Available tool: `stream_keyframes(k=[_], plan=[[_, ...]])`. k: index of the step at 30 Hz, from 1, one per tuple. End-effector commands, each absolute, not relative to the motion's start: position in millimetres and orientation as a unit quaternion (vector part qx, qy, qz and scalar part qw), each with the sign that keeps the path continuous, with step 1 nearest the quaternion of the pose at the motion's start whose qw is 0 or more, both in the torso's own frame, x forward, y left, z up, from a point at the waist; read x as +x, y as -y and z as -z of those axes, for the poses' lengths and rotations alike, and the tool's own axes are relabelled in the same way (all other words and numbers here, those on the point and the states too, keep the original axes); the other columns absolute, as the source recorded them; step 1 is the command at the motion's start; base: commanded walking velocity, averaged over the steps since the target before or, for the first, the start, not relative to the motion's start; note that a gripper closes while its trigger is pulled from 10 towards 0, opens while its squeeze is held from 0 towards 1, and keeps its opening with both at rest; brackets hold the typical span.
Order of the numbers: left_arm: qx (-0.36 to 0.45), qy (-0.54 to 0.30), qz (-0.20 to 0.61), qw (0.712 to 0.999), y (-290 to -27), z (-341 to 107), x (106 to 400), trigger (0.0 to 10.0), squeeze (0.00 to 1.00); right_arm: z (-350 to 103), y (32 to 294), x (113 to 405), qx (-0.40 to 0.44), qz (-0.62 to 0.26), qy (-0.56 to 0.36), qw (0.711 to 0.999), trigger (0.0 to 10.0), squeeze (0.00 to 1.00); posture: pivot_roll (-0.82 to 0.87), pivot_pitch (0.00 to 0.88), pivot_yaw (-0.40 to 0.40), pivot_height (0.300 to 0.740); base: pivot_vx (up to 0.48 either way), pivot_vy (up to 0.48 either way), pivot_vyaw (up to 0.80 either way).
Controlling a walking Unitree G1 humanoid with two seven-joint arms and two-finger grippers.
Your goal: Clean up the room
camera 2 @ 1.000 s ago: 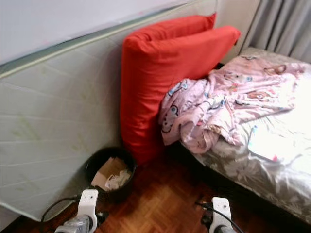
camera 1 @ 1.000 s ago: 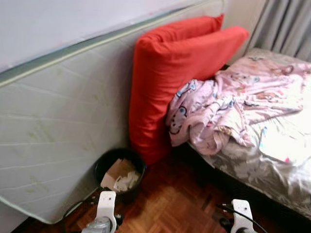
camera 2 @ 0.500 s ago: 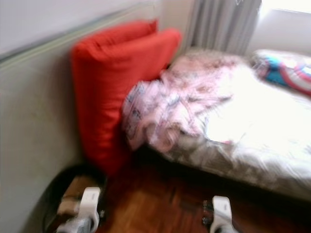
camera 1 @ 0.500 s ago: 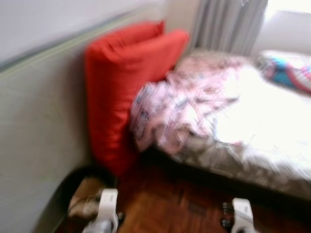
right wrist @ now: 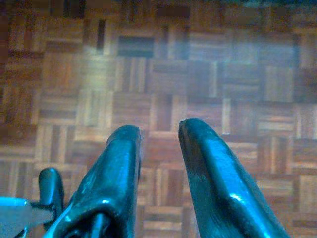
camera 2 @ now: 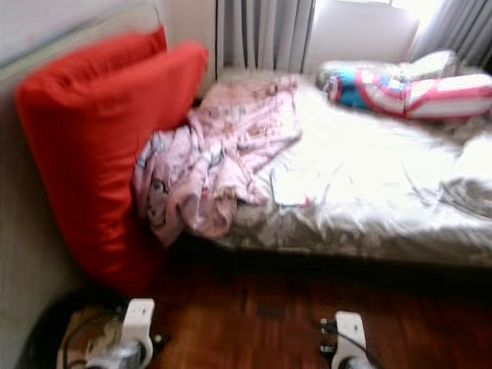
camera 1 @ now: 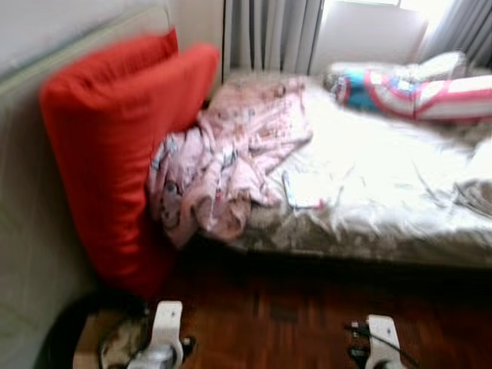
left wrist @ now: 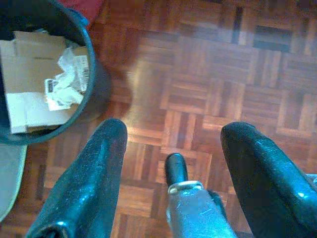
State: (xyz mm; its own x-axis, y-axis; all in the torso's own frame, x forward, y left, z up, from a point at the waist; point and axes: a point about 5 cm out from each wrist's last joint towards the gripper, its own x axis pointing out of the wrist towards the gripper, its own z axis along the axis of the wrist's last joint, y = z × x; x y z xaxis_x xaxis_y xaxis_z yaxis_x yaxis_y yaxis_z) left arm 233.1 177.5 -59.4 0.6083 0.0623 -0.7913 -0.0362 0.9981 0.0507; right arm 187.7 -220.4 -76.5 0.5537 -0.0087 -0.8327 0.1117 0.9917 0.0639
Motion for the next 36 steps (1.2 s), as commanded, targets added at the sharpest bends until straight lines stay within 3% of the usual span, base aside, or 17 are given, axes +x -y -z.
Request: stream_keyframes(k=[1,20,36], plan=[[0.016,-0.448,-0.022,0.893,-174.5,61.6,230.2,10.0,0.0,73.7,222.0,192.4,0.054,0.037,-0.463,0.884,10.0,0.0,0.05,0.005,-0.022,0.74,0.0,0.0,0.0],[0.011,-0.446,-0.027,0.895,-174.9,61.6,230.1,10.0,0.0,73.5,221.5,192.8,0.058,0.039,-0.457,0.887,10.0,0.0,0.05,0.0,-0.024,0.74,0.0,0.0,0.0],[0.009,-0.448,-0.025,0.894,-174.6,62.3,229.0,10.0,0.0,74.0,221.2,191.7,0.058,0.038,-0.456,0.887,10.0,0.0,0.05,0.0,-0.026,0.74,0.249,0.0,0.0]])
